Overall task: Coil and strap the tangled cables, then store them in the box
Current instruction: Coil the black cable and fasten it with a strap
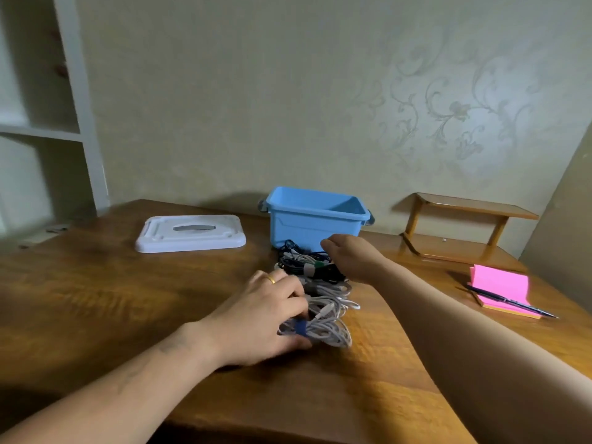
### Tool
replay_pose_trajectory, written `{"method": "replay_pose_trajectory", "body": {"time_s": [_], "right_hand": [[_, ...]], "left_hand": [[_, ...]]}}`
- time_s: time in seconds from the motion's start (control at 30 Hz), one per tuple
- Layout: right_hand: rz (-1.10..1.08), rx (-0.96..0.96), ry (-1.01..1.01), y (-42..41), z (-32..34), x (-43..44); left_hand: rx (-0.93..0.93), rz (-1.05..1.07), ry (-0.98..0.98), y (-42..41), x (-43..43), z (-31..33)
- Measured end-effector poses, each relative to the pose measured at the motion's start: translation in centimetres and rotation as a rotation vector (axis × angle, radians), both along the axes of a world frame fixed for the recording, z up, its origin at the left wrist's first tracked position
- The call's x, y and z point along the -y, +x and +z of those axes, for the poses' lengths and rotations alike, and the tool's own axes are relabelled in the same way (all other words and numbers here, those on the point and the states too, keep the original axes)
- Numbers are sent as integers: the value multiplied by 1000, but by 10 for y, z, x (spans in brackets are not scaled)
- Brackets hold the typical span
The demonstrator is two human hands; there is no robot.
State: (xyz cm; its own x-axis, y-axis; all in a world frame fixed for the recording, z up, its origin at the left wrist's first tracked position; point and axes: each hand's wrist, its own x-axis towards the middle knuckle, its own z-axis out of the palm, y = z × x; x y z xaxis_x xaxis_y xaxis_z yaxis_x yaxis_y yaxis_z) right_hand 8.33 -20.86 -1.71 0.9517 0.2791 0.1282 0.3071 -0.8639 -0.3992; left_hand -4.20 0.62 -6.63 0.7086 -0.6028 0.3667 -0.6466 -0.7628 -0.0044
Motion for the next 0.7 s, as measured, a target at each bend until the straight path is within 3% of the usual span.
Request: {"method": "replay_pose_trajectory", "body": {"time_s": [0.17,0.27,0.33,0.5,0.6,0.7], "right_hand": [[33,-191,-46,28,-2,-14],[96,-286,-206,36,-9,-15],[109,-243,-273,40,-14,-15],[134,-287,-122,40,-16,-14],[148,-208,-62,35,-23,-14],[145,-191,-96,33,-27,-12]], "left_hand": [[84,9,-4,24,5,3],[-32,68,-17,38,11,8],[-175,141,3,49,10,14],[-318,198,181,74,10,27],[-336,190,254,87,12,31],[-356,181,292,92,16,39]]}}
